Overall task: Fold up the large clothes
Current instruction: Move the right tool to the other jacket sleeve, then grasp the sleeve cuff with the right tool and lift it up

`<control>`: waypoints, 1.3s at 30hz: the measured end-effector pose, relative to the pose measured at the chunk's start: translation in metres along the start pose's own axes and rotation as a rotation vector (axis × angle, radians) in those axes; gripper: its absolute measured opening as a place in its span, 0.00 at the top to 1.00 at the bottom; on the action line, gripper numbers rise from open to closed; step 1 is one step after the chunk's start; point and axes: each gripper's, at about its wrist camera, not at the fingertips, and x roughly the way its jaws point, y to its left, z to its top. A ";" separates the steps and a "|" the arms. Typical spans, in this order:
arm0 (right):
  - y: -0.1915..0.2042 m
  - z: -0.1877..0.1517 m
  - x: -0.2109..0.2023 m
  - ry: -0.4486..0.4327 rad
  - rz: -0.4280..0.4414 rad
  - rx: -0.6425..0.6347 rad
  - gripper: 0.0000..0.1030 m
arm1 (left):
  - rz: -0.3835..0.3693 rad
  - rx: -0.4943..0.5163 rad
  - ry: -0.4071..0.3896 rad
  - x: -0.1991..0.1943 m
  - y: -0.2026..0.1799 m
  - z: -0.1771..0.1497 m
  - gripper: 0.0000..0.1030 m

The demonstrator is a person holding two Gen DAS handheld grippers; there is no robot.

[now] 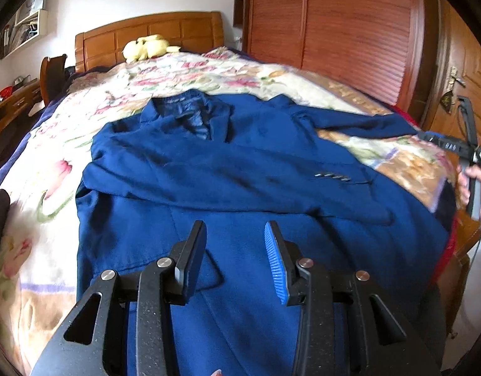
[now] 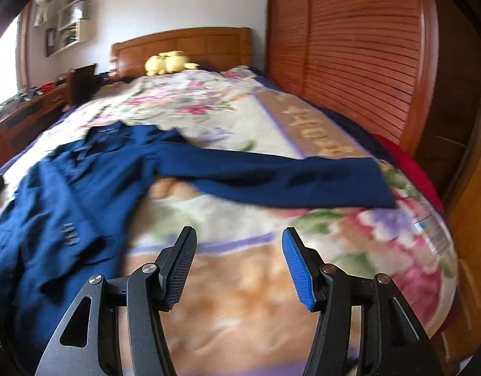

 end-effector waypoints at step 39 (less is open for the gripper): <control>-0.082 0.045 0.118 0.199 -0.205 0.086 0.90 | 0.017 -0.051 0.089 0.059 0.032 -0.019 0.61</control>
